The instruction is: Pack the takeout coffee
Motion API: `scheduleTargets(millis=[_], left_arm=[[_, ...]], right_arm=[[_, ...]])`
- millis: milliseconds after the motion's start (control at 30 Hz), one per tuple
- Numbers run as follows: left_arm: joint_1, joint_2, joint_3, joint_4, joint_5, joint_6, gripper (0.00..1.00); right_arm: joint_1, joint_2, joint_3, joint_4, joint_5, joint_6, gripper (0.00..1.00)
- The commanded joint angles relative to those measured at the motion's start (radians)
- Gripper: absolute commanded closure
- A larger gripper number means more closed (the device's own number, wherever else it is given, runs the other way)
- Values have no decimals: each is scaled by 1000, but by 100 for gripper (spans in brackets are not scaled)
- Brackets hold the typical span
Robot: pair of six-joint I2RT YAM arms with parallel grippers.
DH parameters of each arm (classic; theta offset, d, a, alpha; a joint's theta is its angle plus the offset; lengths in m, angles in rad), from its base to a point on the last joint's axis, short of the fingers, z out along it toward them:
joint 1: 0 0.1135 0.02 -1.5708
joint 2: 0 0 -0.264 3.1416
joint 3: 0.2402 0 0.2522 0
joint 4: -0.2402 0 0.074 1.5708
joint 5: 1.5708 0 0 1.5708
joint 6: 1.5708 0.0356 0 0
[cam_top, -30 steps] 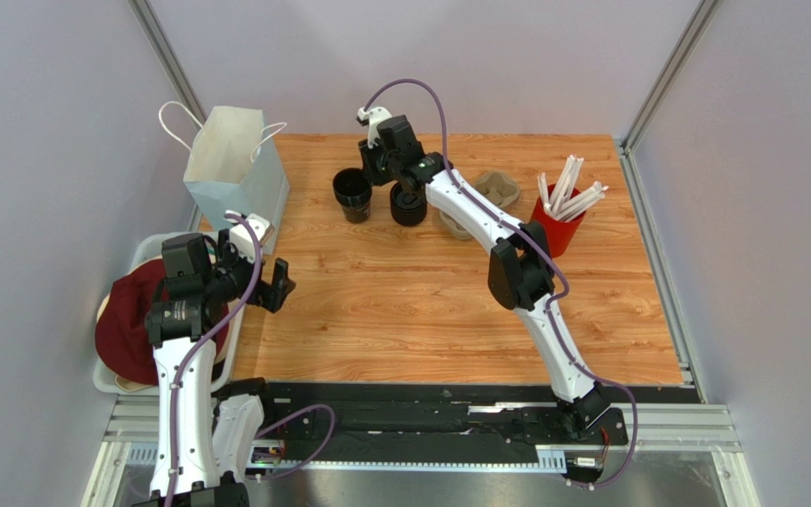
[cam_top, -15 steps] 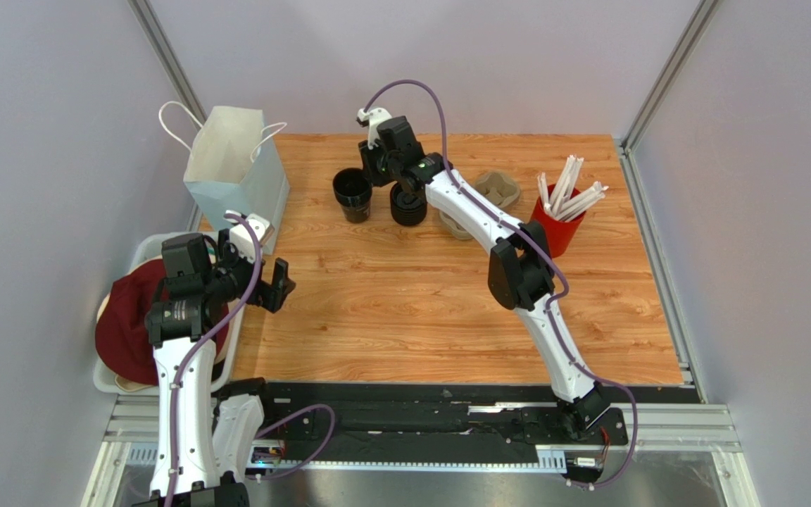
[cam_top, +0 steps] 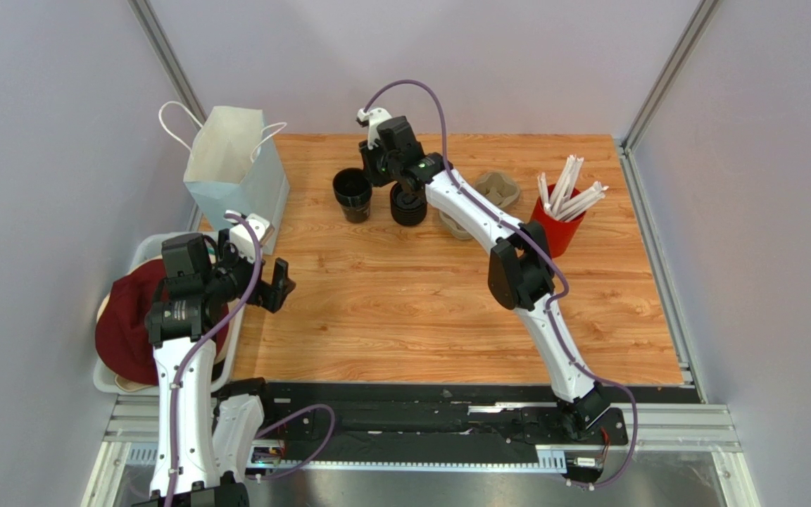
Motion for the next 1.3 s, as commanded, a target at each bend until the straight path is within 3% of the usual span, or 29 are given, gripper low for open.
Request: scheduleTargets(millis=[0, 367, 933, 1033, 1267], left_arm=[[8, -1, -3, 20, 16, 21, 2], [10, 0, -2, 20, 16, 23, 2], [10, 3, -2, 20, 16, 23, 2], [8, 3, 0, 20, 16, 22, 2], [8, 5, -2, 20, 16, 23, 2]], right_arm=[[-1, -4, 7, 25, -7, -12, 80], [-1, 4, 10, 24, -9, -11, 79], [-1, 4, 20, 25, -12, -12, 93], [0, 2, 26, 24, -7, -17, 100], [-1, -6, 53, 23, 4, -32, 100]])
